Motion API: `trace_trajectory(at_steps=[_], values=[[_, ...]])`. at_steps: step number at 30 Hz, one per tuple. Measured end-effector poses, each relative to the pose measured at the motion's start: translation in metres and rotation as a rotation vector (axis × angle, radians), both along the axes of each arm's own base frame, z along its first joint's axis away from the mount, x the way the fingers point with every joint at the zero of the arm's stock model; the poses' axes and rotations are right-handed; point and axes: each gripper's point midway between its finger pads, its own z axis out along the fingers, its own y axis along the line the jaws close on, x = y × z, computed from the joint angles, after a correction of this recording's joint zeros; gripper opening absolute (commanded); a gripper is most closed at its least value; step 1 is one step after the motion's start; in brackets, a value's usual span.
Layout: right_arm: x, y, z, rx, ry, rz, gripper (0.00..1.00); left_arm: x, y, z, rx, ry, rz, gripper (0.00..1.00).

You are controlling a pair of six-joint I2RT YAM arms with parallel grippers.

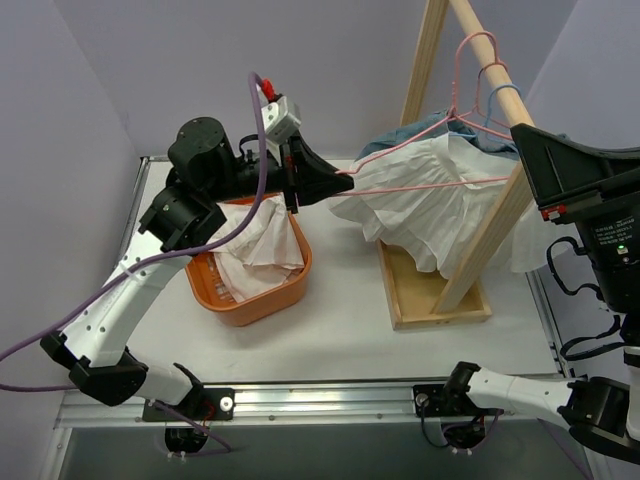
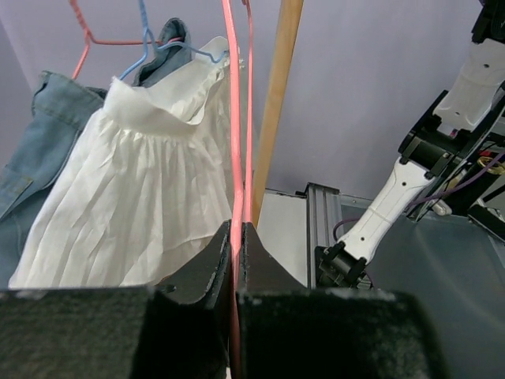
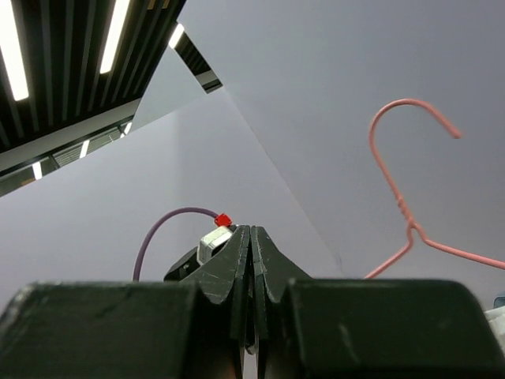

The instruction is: Remove the skirt from the hanger

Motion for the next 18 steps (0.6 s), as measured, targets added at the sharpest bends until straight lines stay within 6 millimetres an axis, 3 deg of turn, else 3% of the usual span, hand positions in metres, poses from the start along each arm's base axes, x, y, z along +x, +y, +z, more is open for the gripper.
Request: trace_trajectory(at_steps=[4,10,18], values=[[0.008,0.007,-0.001,-0.007,0.008,-0.007,0.0,-0.001,-0.028,-0.006,0.013,0.018,-0.046,0.02],[0.012,0.013,-0.002,-0.018,0.016,-0.008,0.0,-0.002,-0.063,-0.034,0.07,0.06,-0.099,0.02],[0.002,-0.003,0.003,0.008,0.0,-0.02,0.0,0.001,-0.074,-0.051,0.124,0.076,-0.101,0.02]])
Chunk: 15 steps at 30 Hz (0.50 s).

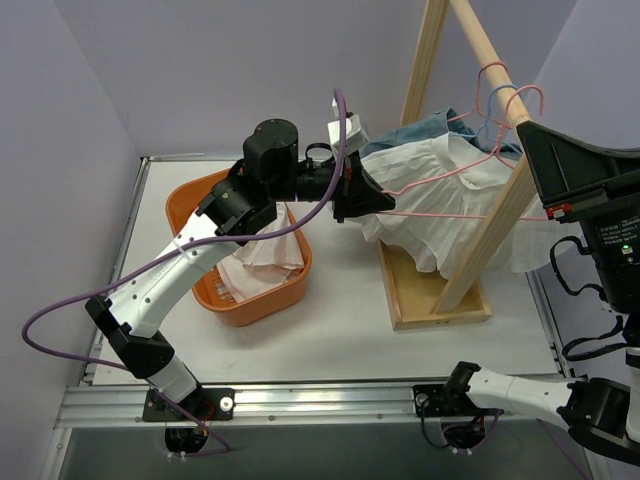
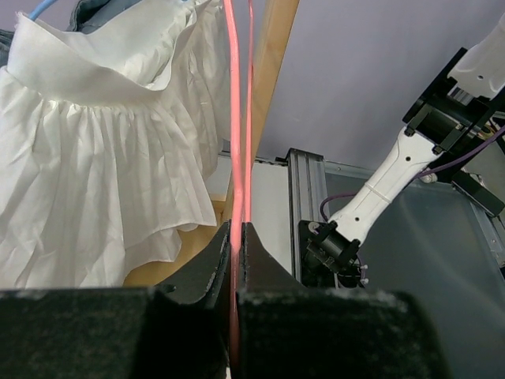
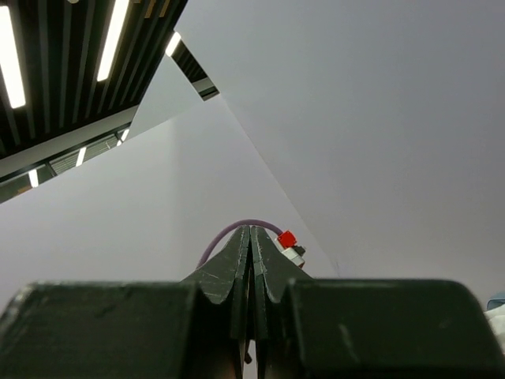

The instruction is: Remove the skirt from the hanger

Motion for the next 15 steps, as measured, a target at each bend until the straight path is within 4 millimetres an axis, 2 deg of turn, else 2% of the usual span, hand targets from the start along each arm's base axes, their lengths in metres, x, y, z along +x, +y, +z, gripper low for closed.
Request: trace_trajectory(at_steps=[5,9,12,13,15], values=[[-0.005,-0.01,-0.001,0.013,-0.002,-0.011,0.0,0.0,0.0,-0.005,0.016,-0.004,0.0,0.02],[-0.002,-0.009,-0.006,0.007,0.008,-0.021,0.0,0.0,0.002,-0.021,0.04,0.01,0.001,0.14],[0.003,-0.004,-0.013,-0.009,0.024,-0.024,0.0,0.0,0.002,-0.038,0.067,0.02,0.0,0.32],[0.005,-0.002,-0.014,-0.013,0.028,-0.025,0.0,0.0,0.002,-0.043,0.076,0.019,0.0,0.47],[0.008,0.0,-0.02,-0.023,0.042,-0.031,0.0,0.0,0.004,-0.052,0.094,0.017,0.004,0.59]])
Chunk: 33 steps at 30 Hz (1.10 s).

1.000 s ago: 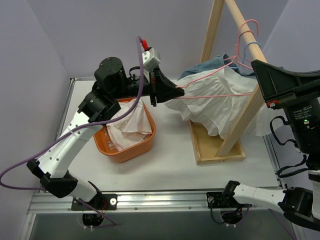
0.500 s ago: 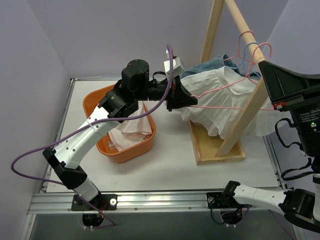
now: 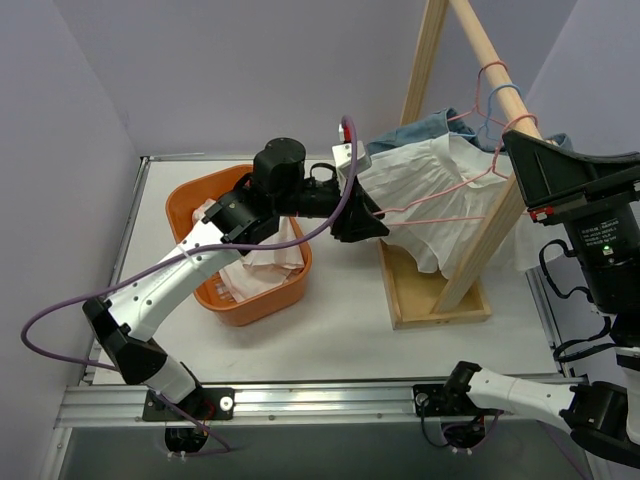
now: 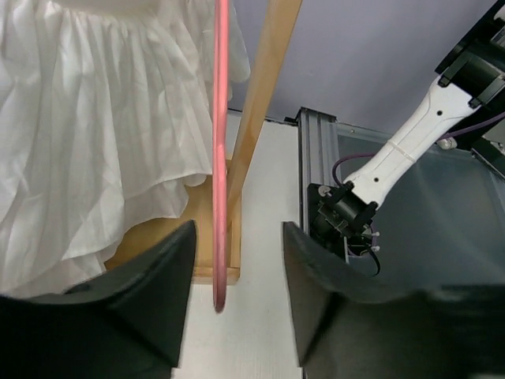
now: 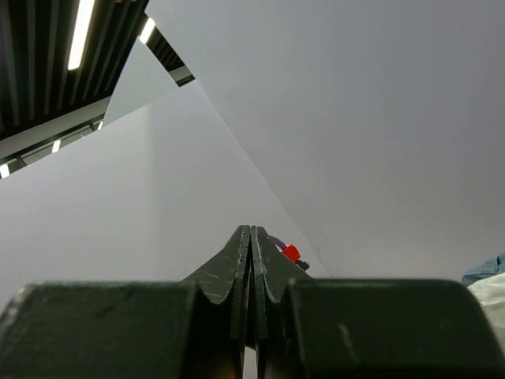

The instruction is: Remove the skirt from the hanger

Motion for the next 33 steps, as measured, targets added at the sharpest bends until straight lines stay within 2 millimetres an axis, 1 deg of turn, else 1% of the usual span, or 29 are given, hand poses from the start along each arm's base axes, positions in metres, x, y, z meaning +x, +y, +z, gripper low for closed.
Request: trace_trajectory(at_steps=[1,2,4,7,9,13,15,16,18,20,23,27,31,33], values=[[0.001,0.001,-0.003,-0.005,0.007,-0.003,0.0,0.001,0.001,-0.003,0.007,-0.004,0.005,0.81],[0.002,0.001,-0.005,-0.01,0.011,-0.004,0.0,0.002,0.002,-0.004,0.011,-0.019,0.012,0.94],[0.003,0.001,-0.007,-0.014,0.017,-0.008,0.0,0.005,0.007,-0.004,0.016,-0.039,0.042,0.94],[0.003,0.0,-0.008,-0.022,0.023,-0.012,0.0,0.013,0.021,0.005,0.007,-0.1,0.129,0.94],[0.002,-0.001,-0.008,-0.025,0.025,-0.014,0.0,0.02,0.034,0.016,-0.01,-0.151,0.188,0.94],[0.001,-0.005,-0.006,-0.024,0.025,-0.023,0.0,0.045,0.06,0.046,-0.06,-0.236,0.295,0.94],[0.001,-0.006,-0.007,-0.027,0.027,-0.027,0.0,0.061,0.067,0.06,-0.08,-0.272,0.329,0.94],[0.001,-0.006,-0.007,-0.029,0.029,-0.03,0.0,0.068,0.068,0.065,-0.086,-0.288,0.335,0.94],[0.002,-0.006,-0.008,-0.032,0.031,-0.032,0.0,0.079,0.064,0.075,-0.102,-0.33,0.329,0.94],[0.003,-0.005,-0.009,-0.036,0.033,-0.032,0.0,0.085,0.055,0.076,-0.108,-0.358,0.307,0.94],[0.004,-0.003,-0.009,-0.04,0.036,-0.033,0.0,0.096,0.039,0.066,-0.102,-0.374,0.273,0.96],[0.006,-0.002,-0.011,-0.043,0.041,-0.036,0.0,0.119,0.02,0.046,-0.088,-0.372,0.265,0.96],[0.008,-0.001,-0.012,-0.049,0.047,-0.043,0.0,0.136,0.009,0.031,-0.085,-0.37,0.273,0.96],[0.009,-0.001,-0.013,-0.051,0.048,-0.044,0.0,0.144,0.006,0.029,-0.089,-0.372,0.28,0.97]])
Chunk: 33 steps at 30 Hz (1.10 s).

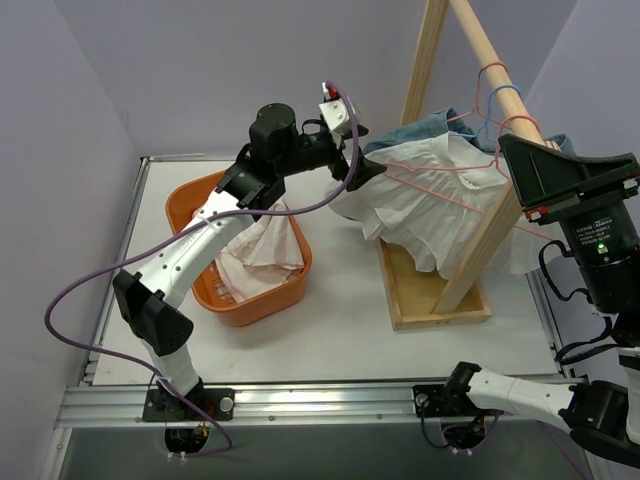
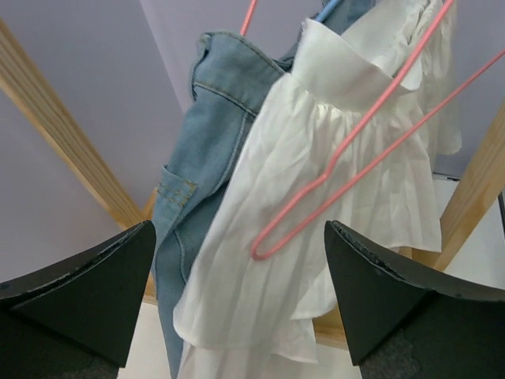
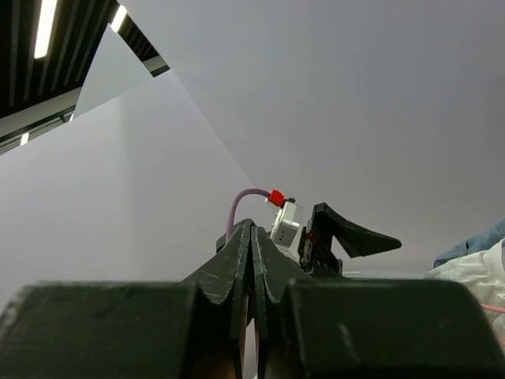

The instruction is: Remove the skirt from the hanger

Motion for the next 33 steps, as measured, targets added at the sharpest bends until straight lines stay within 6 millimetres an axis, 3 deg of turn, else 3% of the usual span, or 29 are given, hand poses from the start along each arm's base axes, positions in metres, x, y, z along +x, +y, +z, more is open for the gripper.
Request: trace_trajectory(at_steps=[7,12,13,23,33], values=[[0.002,-0.002,-0.002,0.002,0.01,-0.014,0.0,0.023,-0.007,0.025,-0.073,-0.061,0.003,0.96],[0.005,-0.001,-0.004,-0.004,0.021,-0.021,0.0,0.025,-0.023,0.037,-0.101,-0.09,-0.079,1.0],[0.005,0.0,-0.004,-0.006,0.023,-0.021,0.0,0.024,-0.026,0.037,-0.102,-0.089,-0.101,0.93],[0.017,0.013,-0.018,-0.047,0.058,-0.029,0.0,0.008,-0.048,0.009,-0.074,-0.016,-0.303,0.86],[0.016,0.01,-0.017,-0.042,0.056,-0.033,0.0,0.002,-0.056,-0.004,-0.064,0.041,-0.35,0.74]])
